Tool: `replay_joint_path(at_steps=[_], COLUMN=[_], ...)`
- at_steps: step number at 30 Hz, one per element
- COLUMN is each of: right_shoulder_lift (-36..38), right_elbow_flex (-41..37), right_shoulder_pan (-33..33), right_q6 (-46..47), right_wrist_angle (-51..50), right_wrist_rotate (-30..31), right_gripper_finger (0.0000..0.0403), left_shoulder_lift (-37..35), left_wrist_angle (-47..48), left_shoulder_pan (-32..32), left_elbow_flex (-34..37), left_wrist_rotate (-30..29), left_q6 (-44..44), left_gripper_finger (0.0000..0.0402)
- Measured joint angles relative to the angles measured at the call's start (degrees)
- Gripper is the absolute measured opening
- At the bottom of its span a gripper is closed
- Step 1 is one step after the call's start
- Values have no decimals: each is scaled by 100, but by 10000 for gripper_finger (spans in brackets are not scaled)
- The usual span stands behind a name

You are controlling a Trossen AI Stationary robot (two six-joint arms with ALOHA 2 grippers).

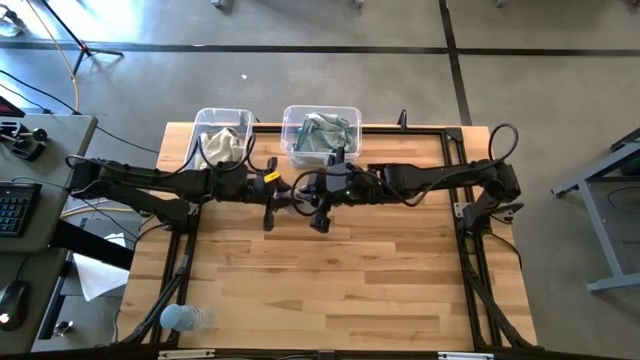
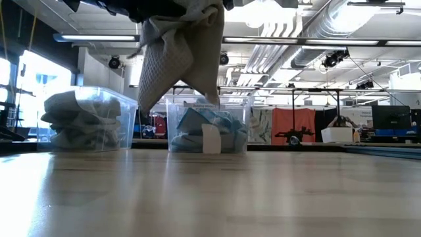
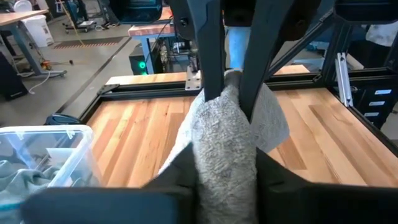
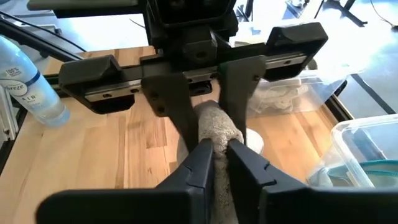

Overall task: Sort microfiber towel by color & place in baskets
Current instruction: Put the brown microfiber cloth into the left transparent bin

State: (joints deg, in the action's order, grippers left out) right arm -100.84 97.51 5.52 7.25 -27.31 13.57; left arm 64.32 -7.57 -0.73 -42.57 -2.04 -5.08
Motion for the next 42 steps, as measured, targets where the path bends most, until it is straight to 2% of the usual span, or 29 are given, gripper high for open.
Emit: replay_joint_path(at_steps=[2, 10, 15, 19, 24, 29, 34, 42], right_shoulder_lift=[2, 22, 22, 28, 15, 11, 11, 11], right_elbow_flex=[2, 11, -16, -477, -1620, -2705, -3416, -3748], right_shoulder_pan=[-22, -220, -232, -185, -51, 142, 312, 457], right_q6=[0, 390, 691, 895, 1519, 2343, 2917, 3139], right_wrist_angle=[-30, -984, -1659, -1640, -1032, -107, 861, 1294], right_wrist_rotate=[58, 451, 799, 895, 886, 890, 1040, 1047], right_gripper_finger=[47, 115, 125, 126, 126, 126, 126, 126], left_shoulder_lift=[-8, -531, -1182, -1571, -1744, -1752, -1680, -1618], left_wrist_angle=[27, 765, 1314, 2445, 3644, 4242, 4602, 4981], left_shoulder_pan=[-2, -354, -757, -1224, -1791, -2364, -2918, -3590], left_elbow_flex=[1, 14, -3, -431, -1166, -1786, -2035, -2260], left_wrist_rotate=[-24, -576, -1194, -1807, -2817, -3572, -3784, -3891], left_q6=[9, 442, 443, 444, 395, 743, 1049, 1095], left_gripper_finger=[28, 29, 29, 29, 29, 29, 29, 32])
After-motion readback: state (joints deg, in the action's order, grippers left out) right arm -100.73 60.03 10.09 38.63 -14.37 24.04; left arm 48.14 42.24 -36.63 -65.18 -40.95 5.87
